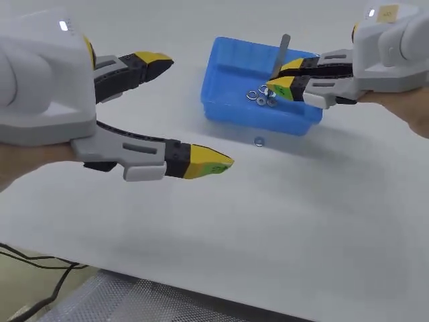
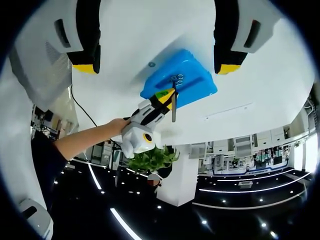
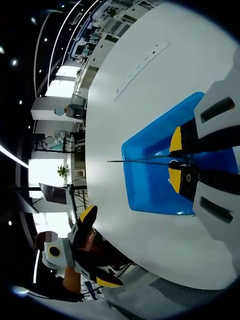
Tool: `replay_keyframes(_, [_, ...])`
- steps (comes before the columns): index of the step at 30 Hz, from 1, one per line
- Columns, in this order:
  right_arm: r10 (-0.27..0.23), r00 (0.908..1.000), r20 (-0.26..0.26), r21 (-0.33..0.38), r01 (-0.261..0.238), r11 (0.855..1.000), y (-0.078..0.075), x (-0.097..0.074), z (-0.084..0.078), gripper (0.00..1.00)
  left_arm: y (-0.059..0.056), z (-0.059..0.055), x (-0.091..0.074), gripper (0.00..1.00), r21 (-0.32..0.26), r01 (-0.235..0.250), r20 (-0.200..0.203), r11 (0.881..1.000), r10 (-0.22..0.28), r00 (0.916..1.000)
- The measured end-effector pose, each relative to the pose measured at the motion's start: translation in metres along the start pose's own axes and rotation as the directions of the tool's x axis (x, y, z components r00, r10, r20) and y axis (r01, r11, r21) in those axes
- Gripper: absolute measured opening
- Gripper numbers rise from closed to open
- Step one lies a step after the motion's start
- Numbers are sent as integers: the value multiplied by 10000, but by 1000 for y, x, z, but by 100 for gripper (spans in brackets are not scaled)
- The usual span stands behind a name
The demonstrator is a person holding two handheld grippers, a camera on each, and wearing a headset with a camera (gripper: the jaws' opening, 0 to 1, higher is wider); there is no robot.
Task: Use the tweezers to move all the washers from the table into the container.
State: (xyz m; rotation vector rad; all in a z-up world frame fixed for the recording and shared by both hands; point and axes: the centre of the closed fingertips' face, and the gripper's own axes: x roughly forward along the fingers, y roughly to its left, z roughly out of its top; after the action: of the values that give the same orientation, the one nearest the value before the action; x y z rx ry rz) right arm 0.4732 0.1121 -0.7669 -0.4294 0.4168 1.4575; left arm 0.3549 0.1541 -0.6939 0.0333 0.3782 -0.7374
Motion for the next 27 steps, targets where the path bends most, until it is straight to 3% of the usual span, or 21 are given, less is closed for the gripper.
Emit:
replay_keyframes(10, [-142,9993,336,301,132,9995,-1,-8,8,10,0,1,0,99,-29,-2,25,10000,2,10000])
replay_keyframes(15, [-52,9991,416,130,47,9999,7,-12,15,8,0,6,4,99,29,44,120,10000,-44,9999])
replay_keyframes(21, [139,9990,415,-293,-127,9995,20,-15,23,8,2,19,16,98,180,207,330,9996,-213,9992])
replay_keyframes(27, [257,9984,501,-695,-222,9973,29,-18,35,8,5,38,32,88,311,498,702,9983,-519,9962])
